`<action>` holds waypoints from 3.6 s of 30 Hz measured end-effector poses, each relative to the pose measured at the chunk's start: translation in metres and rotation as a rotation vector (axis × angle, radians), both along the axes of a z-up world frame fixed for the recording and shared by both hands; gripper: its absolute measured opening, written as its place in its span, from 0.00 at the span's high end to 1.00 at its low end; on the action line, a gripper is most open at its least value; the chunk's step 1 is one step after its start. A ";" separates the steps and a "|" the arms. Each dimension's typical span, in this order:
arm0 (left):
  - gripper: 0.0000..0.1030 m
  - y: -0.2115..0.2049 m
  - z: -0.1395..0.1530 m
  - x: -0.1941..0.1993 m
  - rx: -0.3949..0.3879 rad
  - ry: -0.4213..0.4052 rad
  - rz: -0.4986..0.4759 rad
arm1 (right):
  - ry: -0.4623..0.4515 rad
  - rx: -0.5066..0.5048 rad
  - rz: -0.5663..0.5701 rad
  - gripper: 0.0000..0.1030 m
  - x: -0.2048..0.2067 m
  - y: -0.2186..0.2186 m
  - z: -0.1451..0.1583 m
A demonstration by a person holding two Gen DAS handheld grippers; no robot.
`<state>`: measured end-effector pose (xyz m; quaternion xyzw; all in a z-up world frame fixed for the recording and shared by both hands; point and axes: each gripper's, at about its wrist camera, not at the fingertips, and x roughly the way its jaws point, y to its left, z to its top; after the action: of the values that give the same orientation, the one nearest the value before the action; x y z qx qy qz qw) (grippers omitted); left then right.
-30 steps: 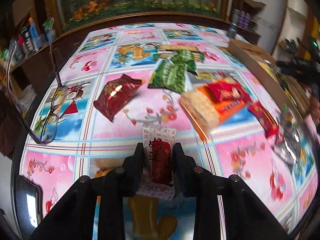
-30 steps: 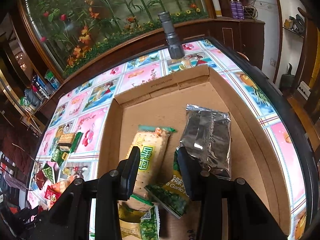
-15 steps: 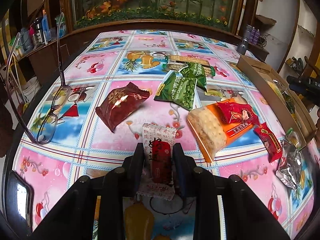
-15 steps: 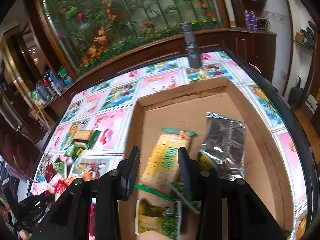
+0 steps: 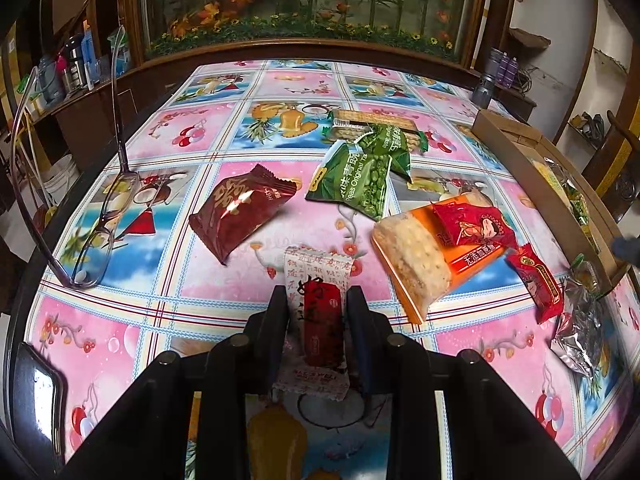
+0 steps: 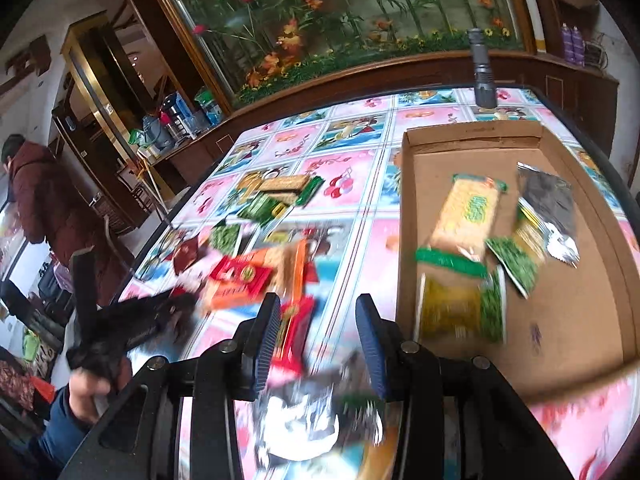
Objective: Organize snacks
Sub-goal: 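Reach the right tool to the silver foil bag on the table and grasp it, then lift the silver foil bag with the right tool while the left tool holds the red packet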
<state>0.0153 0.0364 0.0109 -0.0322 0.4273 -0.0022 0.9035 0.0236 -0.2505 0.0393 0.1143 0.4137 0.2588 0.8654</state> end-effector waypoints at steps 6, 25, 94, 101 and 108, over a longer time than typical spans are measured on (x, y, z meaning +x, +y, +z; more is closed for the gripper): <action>0.72 -0.001 0.000 -0.001 0.004 0.000 -0.002 | 0.070 0.057 -0.006 0.59 -0.037 -0.017 -0.003; 0.72 -0.001 -0.001 -0.002 -0.008 -0.001 0.006 | 0.004 -0.454 0.297 0.25 -0.016 0.109 -0.036; 0.77 -0.001 0.006 -0.005 -0.066 -0.033 -0.028 | -0.141 -0.306 0.297 0.35 0.019 0.128 -0.026; 0.77 -0.002 0.005 -0.003 -0.064 -0.020 -0.034 | -0.158 -0.240 0.201 0.35 0.027 0.112 -0.013; 0.58 -0.024 -0.002 -0.004 0.044 0.006 -0.096 | -0.155 -0.224 0.200 0.35 0.026 0.111 -0.013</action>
<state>0.0113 0.0123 0.0088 0.0083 0.4308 -0.0360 0.9017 0.0494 -0.1394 0.0266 -0.0448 0.3813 0.3042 0.8718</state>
